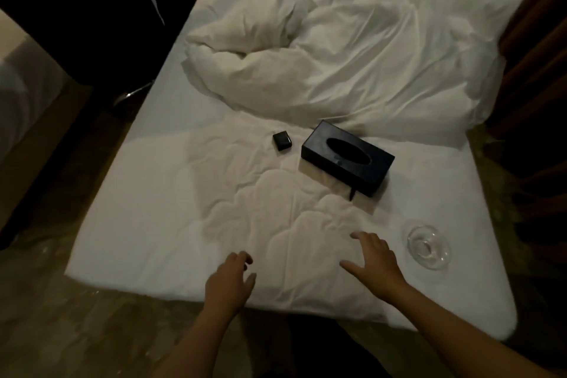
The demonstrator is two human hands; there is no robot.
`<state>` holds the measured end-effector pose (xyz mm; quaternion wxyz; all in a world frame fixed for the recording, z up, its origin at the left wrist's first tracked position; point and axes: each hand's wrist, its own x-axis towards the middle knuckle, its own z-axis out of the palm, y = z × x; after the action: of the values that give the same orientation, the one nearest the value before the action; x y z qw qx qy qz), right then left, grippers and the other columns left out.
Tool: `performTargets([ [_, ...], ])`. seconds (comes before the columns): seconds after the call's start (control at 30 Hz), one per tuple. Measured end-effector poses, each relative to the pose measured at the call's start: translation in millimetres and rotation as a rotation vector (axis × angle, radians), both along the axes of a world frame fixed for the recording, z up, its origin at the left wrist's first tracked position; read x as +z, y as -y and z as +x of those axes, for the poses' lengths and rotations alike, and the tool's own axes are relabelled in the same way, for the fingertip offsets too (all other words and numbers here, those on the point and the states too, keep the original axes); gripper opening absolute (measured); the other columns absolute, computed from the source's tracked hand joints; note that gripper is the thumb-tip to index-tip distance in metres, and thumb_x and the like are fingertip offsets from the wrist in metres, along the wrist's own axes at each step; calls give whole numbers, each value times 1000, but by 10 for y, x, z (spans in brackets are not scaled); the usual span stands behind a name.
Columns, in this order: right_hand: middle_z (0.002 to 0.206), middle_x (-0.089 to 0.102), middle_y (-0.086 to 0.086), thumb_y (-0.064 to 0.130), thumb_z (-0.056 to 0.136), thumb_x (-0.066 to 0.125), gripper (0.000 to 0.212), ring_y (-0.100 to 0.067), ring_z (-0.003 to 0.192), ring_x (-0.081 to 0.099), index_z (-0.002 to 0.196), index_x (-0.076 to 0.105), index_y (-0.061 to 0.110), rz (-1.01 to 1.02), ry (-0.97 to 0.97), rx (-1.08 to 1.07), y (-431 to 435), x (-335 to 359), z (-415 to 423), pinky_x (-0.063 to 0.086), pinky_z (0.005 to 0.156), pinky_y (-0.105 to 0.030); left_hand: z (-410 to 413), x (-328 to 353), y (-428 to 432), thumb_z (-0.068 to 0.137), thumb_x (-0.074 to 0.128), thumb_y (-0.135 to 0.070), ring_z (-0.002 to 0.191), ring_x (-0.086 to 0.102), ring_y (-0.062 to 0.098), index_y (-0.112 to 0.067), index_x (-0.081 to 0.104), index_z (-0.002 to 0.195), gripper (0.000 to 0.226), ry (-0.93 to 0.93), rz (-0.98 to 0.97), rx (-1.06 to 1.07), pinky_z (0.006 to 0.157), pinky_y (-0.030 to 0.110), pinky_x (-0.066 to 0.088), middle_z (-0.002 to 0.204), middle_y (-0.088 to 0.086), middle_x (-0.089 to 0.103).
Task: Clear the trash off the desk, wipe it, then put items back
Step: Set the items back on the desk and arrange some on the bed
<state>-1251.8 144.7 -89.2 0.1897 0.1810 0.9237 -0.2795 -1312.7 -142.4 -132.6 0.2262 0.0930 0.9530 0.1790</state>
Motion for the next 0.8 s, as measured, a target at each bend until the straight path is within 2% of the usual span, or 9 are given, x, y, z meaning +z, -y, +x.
performTargets([
  [0.2, 137, 41, -3, 43, 85, 65, 61, -23, 126, 38, 135, 39, 20, -40, 6, 26, -570, -511, -1180, 35, 101, -35, -959, -365, -775, 91, 58, -36, 92, 57, 12, -24, 52, 114, 27, 35, 53, 148, 73, 30, 48, 107, -5, 53],
  [0.4, 124, 47, -5, 35, 84, 68, 49, -23, 113, 43, 125, 48, 16, -63, 39, 9, -921, -949, -1579, 35, 92, -30, -1347, -707, -1331, 92, 57, -34, 85, 56, 9, -24, 51, 113, 24, 146, 63, 344, 66, 26, 39, 105, -8, 50],
  [0.5, 119, 47, -5, 34, 84, 67, 47, -23, 108, 44, 123, 50, 14, -27, 7, 17, -906, -1139, -1679, 37, 87, -30, -1634, -836, -1531, 93, 56, -34, 81, 55, 9, -23, 50, 117, 27, 144, 81, 434, 66, 25, 38, 109, -6, 51],
  [0.67, 120, 49, -12, 21, 80, 72, 60, -29, 106, 48, 133, 47, 9, 31, -171, -119, -942, -1289, -1999, 45, 87, -37, -2271, -965, -1765, 92, 57, -34, 97, 59, 20, -18, 46, 124, 37, 76, 125, 507, 73, 29, 42, 118, 2, 51],
  [0.73, 122, 48, -15, 19, 76, 76, 69, -31, 106, 50, 136, 44, 7, 113, -191, -128, -939, -1333, -2098, 50, 85, -40, -2512, -993, -1825, 91, 59, -35, 101, 58, 22, -19, 43, 127, 43, 73, 172, 549, 76, 32, 44, 122, 4, 50],
  [0.8, 123, 53, -17, 20, 73, 79, 67, -34, 101, 53, 132, 51, 7, 222, -198, -114, -961, -1405, -2200, 51, 79, -42, -2767, -1014, -1882, 89, 61, -38, 106, 58, 26, -19, 39, 133, 52, 61, 198, 568, 82, 37, 47, 129, 7, 48],
])
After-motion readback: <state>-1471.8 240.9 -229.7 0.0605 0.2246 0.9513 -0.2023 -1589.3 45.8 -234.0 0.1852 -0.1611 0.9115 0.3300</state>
